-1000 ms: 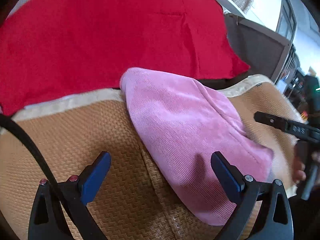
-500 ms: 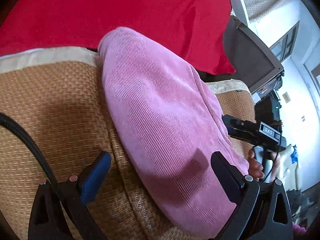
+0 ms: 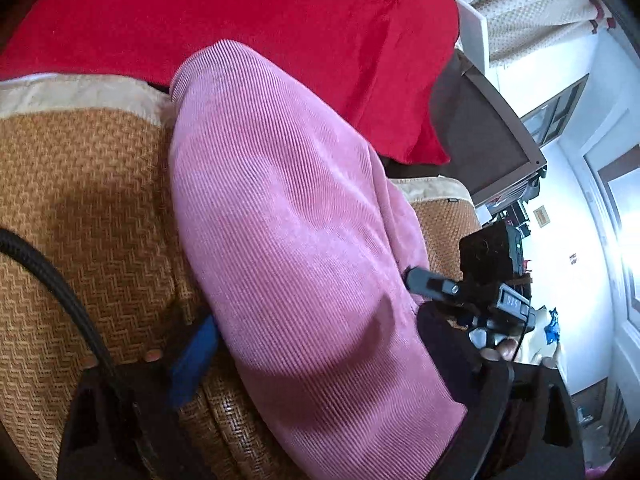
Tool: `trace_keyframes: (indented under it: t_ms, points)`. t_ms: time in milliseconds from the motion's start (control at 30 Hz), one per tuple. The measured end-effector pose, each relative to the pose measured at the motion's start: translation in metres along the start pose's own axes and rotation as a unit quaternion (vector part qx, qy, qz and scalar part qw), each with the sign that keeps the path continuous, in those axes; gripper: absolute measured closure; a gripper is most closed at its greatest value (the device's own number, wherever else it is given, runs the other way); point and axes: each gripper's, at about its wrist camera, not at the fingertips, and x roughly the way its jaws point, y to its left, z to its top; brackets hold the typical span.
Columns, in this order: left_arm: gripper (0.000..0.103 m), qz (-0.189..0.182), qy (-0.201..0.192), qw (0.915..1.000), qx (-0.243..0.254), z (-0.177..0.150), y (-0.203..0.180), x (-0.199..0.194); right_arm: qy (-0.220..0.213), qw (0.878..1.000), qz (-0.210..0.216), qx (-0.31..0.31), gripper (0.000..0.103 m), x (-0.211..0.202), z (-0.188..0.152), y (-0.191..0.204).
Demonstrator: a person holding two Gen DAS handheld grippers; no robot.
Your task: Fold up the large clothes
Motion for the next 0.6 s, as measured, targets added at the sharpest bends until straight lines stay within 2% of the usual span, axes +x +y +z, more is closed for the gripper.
trace_keyframes:
  t_ms: [67,167,400,600]
  points:
    - [0.027,0.013,-0.009,0.9998,0.009,0.001,-0.001,-0.006,0.001,1.0,-0.005,-0.007,0.042,0.004,-0.005,0.01]
    - [0.034,0.017,-0.017,0.9997,0.007,0.003,0.001,-0.013,-0.006,0.999,-0.022,-0.027,0.052,0.009,-0.013,0.028]
    - [0.038,0.03,-0.019,0.9991,0.022,-0.007,-0.008,-0.047,-0.021,0.997,-0.019,-0.067,0.057,0.005,-0.041,0.072]
    - [0.038,0.055,-0.02,0.9978,0.031,-0.036,-0.008,-0.084,-0.027,0.996,0.006,-0.086,0.057,0.01,-0.073,0.098]
